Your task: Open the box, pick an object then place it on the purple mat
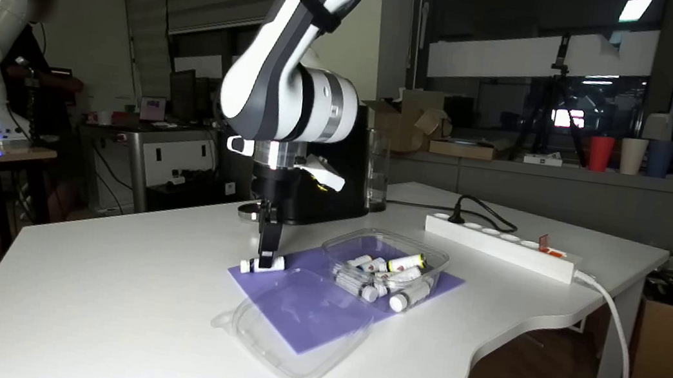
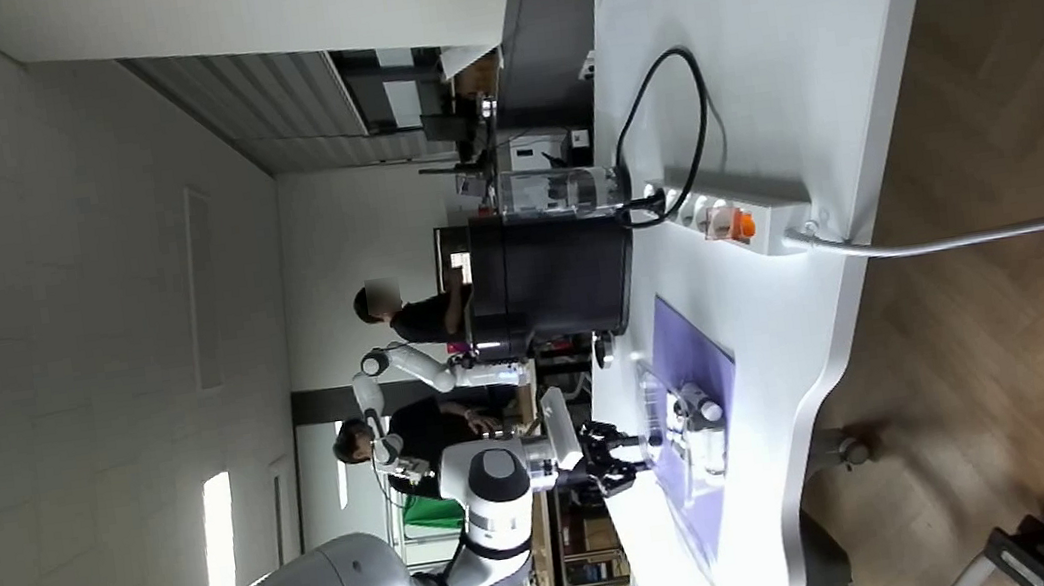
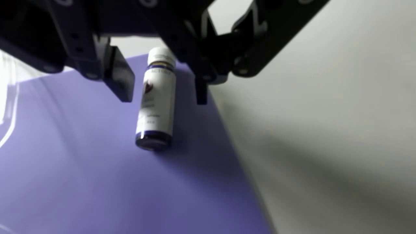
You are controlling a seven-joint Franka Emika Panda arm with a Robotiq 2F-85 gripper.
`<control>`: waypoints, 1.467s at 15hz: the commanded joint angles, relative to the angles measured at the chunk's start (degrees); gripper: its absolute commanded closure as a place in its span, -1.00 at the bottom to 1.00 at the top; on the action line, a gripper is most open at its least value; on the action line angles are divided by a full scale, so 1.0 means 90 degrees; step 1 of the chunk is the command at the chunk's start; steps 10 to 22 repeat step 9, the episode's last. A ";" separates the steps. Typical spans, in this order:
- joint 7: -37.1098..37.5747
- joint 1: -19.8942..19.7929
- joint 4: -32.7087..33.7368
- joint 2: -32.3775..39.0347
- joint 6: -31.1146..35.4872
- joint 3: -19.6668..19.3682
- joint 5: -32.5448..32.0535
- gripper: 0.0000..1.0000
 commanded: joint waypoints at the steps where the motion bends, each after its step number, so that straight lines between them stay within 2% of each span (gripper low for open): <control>1: 0.0257 -0.0042 0.0303 -0.0152 -0.0189 0.0041 -0.0049 -0.66; 3: 0.0405 -0.0021 0.0378 -0.0335 -0.0466 -0.0022 -0.0035 -0.95; 5: 0.0715 0.0064 0.0463 -0.0512 -0.0951 -0.0180 -0.0064 -1.00; 6: 0.0321 -0.0053 0.0415 -0.0270 -0.0537 0.0013 -0.0069 -0.84; 7: 0.0396 -0.0051 0.0437 -0.0361 -0.0718 -0.0015 -0.0063 -0.97; 8: 0.0438 -0.0051 0.0437 -0.0428 -0.0811 -0.0035 -0.0061 -1.00; 22: 0.0468 -0.0051 0.0437 -0.0458 -0.0839 -0.0046 -0.0061 -1.00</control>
